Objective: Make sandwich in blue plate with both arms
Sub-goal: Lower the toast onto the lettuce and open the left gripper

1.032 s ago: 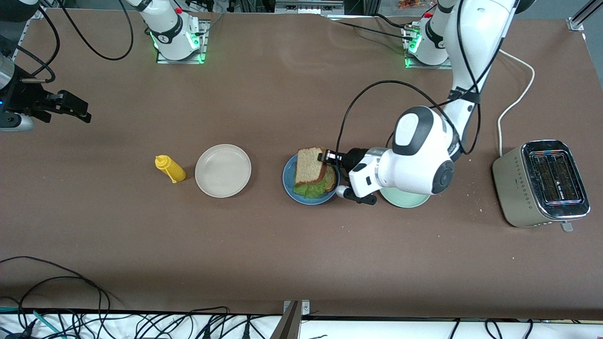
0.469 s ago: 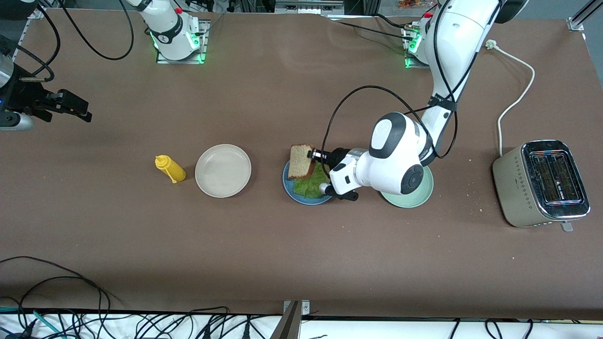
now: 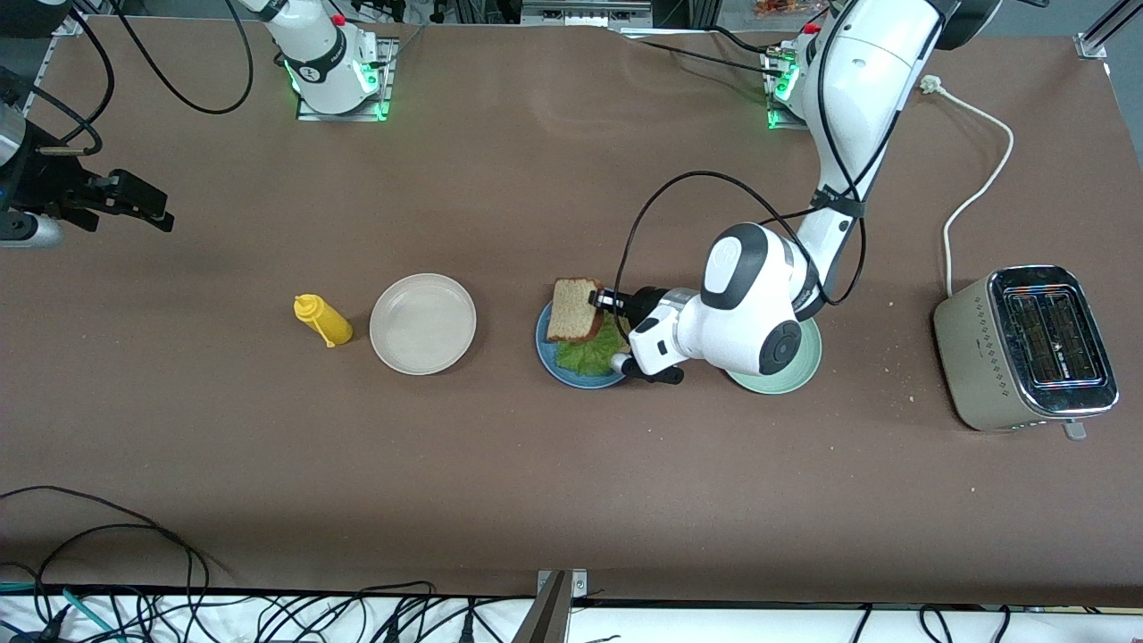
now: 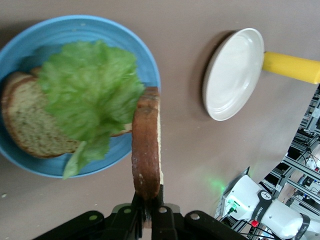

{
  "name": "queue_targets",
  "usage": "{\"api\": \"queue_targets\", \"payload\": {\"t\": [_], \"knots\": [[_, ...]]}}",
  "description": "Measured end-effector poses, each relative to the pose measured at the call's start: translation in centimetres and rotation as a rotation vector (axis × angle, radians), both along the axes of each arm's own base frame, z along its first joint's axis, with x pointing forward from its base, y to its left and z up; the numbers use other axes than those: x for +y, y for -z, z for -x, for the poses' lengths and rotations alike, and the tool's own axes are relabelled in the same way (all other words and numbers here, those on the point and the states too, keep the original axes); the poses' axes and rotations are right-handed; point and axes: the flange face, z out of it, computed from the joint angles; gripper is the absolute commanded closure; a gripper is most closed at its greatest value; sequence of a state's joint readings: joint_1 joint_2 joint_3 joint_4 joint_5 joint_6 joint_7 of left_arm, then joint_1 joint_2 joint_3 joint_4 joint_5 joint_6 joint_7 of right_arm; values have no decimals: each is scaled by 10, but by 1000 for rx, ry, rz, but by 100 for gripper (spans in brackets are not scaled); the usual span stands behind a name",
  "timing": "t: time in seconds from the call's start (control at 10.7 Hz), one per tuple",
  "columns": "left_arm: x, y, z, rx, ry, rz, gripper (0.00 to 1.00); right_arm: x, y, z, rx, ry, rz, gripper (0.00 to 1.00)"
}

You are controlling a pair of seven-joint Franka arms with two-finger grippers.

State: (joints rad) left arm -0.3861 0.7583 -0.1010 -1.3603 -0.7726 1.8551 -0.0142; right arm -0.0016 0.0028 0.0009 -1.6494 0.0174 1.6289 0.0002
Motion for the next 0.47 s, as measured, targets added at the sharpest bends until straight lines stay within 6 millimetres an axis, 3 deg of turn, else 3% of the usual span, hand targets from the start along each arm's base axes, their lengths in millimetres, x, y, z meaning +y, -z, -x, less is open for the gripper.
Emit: {"api": "queue_targets", "payload": {"t": [0.47], "knots": [[36,31,-3,48,-44,-49,47,1,-1,0,-2,-1,0,0]]}}
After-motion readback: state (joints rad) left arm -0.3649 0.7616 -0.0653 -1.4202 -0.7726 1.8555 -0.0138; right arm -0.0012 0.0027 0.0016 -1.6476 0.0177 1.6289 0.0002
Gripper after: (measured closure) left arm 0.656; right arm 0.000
